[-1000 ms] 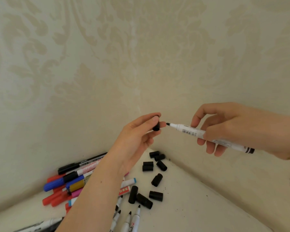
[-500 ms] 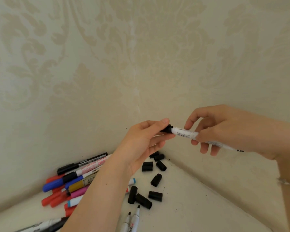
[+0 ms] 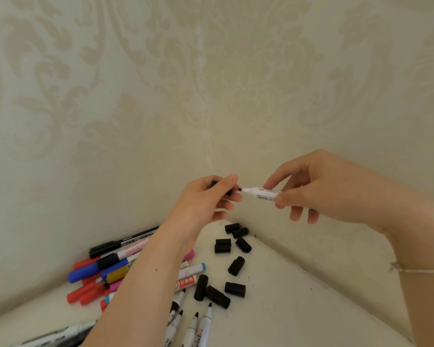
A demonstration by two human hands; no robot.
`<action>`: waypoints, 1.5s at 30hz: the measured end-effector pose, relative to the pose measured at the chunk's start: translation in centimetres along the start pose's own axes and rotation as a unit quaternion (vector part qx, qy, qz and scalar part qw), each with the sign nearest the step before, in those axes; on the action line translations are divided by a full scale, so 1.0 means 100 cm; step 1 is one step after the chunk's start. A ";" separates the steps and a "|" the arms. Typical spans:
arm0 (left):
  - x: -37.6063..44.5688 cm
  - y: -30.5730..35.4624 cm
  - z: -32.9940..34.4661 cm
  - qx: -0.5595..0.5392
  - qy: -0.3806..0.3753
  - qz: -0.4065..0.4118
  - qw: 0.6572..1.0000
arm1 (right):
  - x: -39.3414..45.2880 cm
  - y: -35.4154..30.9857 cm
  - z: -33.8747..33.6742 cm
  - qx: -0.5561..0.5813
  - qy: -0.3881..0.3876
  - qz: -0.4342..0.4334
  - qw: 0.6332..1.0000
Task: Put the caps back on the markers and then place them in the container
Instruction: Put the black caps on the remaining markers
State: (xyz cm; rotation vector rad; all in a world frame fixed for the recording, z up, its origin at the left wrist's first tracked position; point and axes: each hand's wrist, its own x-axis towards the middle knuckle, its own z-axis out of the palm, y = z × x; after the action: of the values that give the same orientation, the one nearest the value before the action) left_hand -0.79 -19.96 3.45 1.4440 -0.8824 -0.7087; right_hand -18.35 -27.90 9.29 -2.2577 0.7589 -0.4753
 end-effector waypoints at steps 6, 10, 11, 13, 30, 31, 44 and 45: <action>0.008 -0.037 -0.010 0.197 -0.003 -0.073 0.978 | 0.003 0.008 -0.004 -0.011 0.025 0.035 0.999; 0.009 -0.044 -0.002 0.131 -0.047 -0.101 0.985 | 0.004 0.009 -0.004 -0.010 0.014 0.039 0.999; 0.009 -0.041 -0.003 0.068 -0.049 -0.106 0.991 | 0.004 0.009 -0.004 -0.009 0.011 0.039 0.999; 0.009 -0.032 -0.005 -0.047 -0.048 -0.105 0.992 | 0.003 0.008 -0.005 -0.001 0.002 0.035 0.999; 0.002 -0.008 0.006 -0.104 -0.102 -0.045 0.988 | 0.004 -0.002 0.006 -0.004 -0.042 0.012 0.999; 0.002 -0.008 0.007 -0.112 -0.101 -0.044 0.988 | 0.004 -0.002 0.007 -0.006 -0.042 0.012 0.999; 0.001 -0.006 -0.019 -0.114 -0.093 -0.036 0.988 | 0.003 0.006 -0.001 0.036 -0.058 0.024 0.997; 0.001 -0.006 -0.026 -0.058 -0.059 -0.029 0.996 | 0.002 0.008 -0.005 0.032 -0.044 0.028 0.998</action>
State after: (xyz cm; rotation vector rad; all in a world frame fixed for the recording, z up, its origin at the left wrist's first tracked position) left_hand 1.52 -18.73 3.01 1.3386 -0.8774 -0.8830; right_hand -18.76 -28.75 9.05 -2.1770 0.7499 -0.3648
